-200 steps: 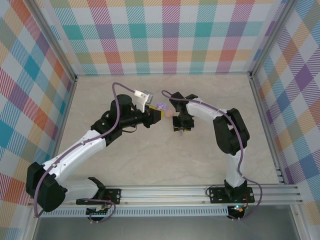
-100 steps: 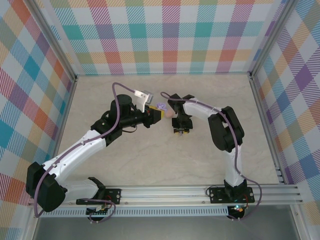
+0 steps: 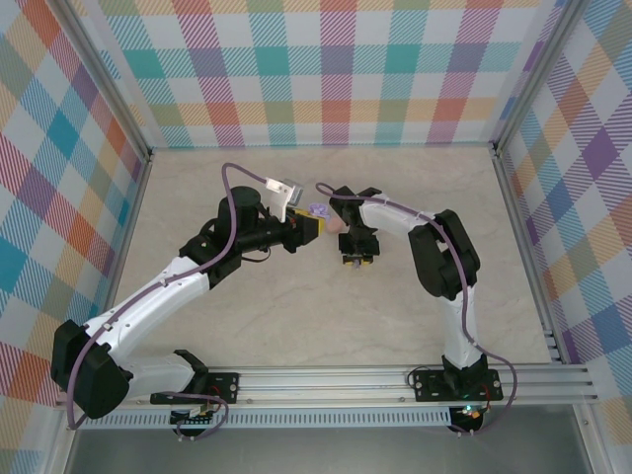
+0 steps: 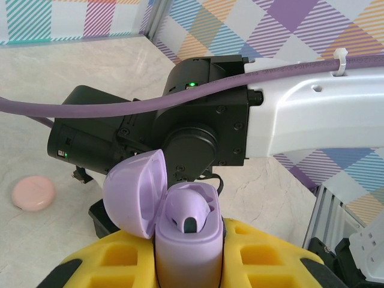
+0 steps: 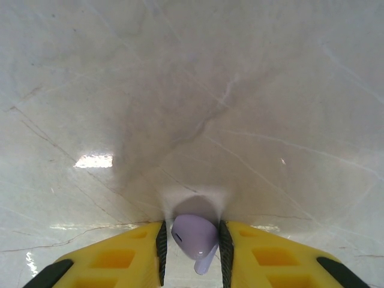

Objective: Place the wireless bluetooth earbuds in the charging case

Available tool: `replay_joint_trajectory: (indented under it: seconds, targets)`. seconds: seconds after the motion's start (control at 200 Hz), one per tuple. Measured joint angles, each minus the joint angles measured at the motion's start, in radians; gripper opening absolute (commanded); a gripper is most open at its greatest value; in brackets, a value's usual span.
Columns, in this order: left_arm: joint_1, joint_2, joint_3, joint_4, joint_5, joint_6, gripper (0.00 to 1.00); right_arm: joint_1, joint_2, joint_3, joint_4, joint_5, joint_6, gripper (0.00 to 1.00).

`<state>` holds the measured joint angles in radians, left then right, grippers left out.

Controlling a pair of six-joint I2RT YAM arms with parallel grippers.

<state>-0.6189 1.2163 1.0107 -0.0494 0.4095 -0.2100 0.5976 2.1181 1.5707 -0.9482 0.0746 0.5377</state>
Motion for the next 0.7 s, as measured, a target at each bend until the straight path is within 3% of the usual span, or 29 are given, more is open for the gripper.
replay_joint_trajectory:
  seconds: [0.7]
  targets:
    - [0.000,0.000,0.000,0.000,0.000,0.000,0.15,0.000,-0.001,-0.006,0.013,0.013,0.058,0.30]
